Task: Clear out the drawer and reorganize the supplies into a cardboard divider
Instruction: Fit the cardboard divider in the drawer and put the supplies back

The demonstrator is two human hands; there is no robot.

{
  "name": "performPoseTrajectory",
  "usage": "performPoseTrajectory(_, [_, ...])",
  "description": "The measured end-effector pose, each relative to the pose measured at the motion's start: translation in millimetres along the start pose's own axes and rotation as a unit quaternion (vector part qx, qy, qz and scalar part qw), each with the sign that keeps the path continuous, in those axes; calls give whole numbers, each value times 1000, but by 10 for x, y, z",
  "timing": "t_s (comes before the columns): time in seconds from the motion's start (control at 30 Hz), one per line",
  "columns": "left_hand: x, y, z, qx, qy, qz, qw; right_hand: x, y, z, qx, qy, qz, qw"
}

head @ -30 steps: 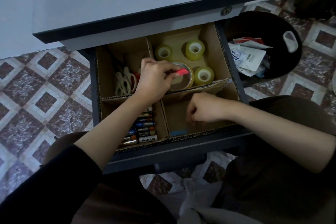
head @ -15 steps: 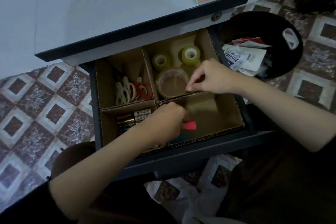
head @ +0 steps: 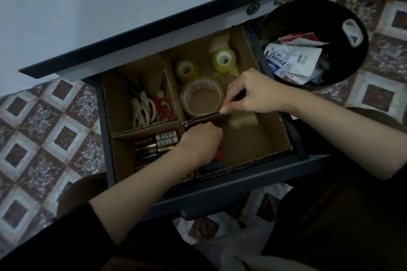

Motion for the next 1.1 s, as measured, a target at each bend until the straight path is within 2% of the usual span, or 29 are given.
performPoseTrajectory(0.17, [39, 5, -74, -10, -25, 35, 999, -9, -2, -2, -1, 4, 6, 1000])
performPoseTrajectory(0.4, [32, 46, -41, 18, -10, -35, 999, -10, -23, 17, -14, 12, 14, 1000])
performPoseTrajectory(0.67, [38, 23, -36, 17, -7, -16, 1000, -11, -26, 87, -47, 1, -6, 999])
performPoseTrajectory(0.73, [40, 23, -32, 19, -12, -3, 1000, -42, -20, 101, -46, 34, -10, 998])
performPoseTrajectory(0.8, [46, 19, -32, 17, -21, 8, 1000, -133, 1, 123, -46, 123, -4, 991])
performPoseTrajectory(0.87, [50, 23, -30, 17, -32, 17, 999, -186, 38, 157, -38, 202, 48, 977])
performPoseTrajectory(1.0, [57, 26, -24, 9, -53, 30, 998, -81, 29, 166, -64, 225, 180, 956])
performPoseTrajectory(1.1, [81, 11, -32, 5, -64, 41, 997, -147, 102, 183, -38, 259, 211, 942])
Point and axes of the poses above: each hand's wrist, its own z-axis away from the middle knuckle, its own x-axis out of the palm, y = z × x, the point moved 7 cm from there along -z, towards the middle knuckle, and after that the axes turned 7 degrees about z, right-handed, at the moved point
